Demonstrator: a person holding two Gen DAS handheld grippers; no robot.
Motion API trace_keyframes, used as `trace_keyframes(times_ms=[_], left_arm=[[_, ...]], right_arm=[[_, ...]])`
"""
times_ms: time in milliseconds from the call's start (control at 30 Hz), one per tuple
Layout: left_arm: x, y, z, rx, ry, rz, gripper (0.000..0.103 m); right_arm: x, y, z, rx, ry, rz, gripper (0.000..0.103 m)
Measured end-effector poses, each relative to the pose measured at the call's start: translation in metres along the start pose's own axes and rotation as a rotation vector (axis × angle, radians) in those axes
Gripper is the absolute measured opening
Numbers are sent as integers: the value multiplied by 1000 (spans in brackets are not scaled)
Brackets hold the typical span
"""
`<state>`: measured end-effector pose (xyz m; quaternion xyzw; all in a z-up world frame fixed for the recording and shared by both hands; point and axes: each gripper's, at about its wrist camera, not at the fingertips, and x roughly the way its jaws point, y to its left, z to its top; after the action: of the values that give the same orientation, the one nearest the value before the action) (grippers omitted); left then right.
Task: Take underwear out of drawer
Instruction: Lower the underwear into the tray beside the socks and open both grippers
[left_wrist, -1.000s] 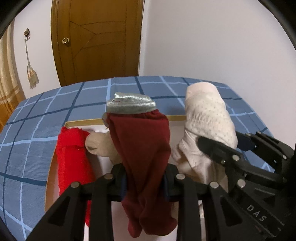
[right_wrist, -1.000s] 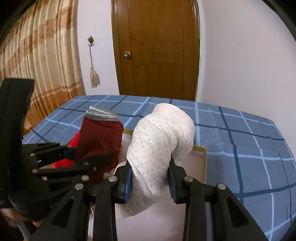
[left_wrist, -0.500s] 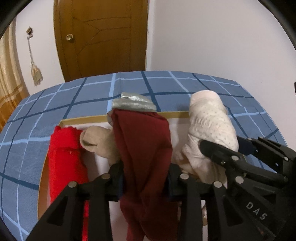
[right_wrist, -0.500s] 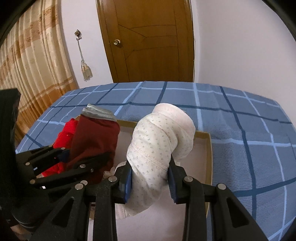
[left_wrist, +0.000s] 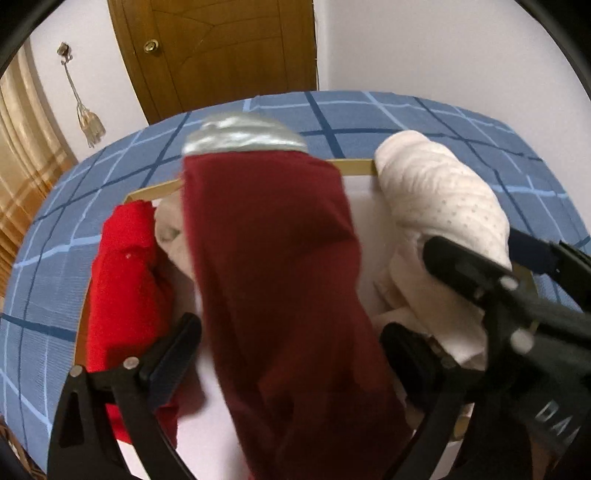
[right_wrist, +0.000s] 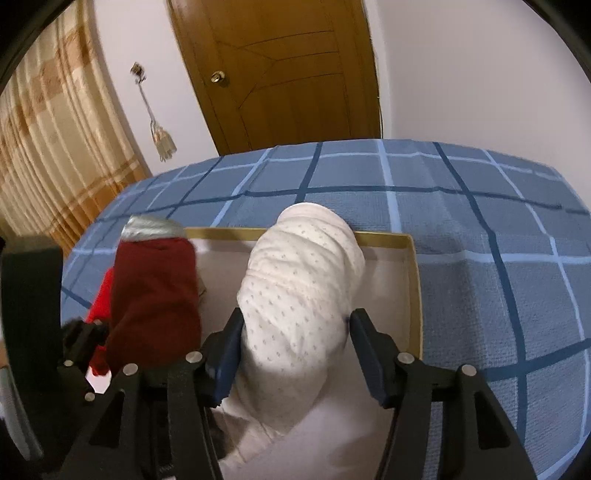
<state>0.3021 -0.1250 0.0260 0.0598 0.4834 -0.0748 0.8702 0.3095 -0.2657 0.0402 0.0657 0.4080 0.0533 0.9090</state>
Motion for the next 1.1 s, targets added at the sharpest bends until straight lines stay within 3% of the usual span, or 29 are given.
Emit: trace_keyframes(times_ms=[100,433,633,833,1100], left_arm=[[3,9,1,-47,21,-40,99],[0,7,2,-51,-8,-15,98],[-21,13,-4,-76,-141,-8,98],[-42,16,-10,-45,-255,27,98],[-75,20,-26,-44,-378,24,99]], right_arm=[[1,9,0,-46,5,-40,61],[-5,7,-1,-42,-31,-72,61],[-30,5,-4,-11,-167,-119,61],[-62,4,-14,15,-338,-107,61],[-94,9,-32,33,-446,-93,64]])
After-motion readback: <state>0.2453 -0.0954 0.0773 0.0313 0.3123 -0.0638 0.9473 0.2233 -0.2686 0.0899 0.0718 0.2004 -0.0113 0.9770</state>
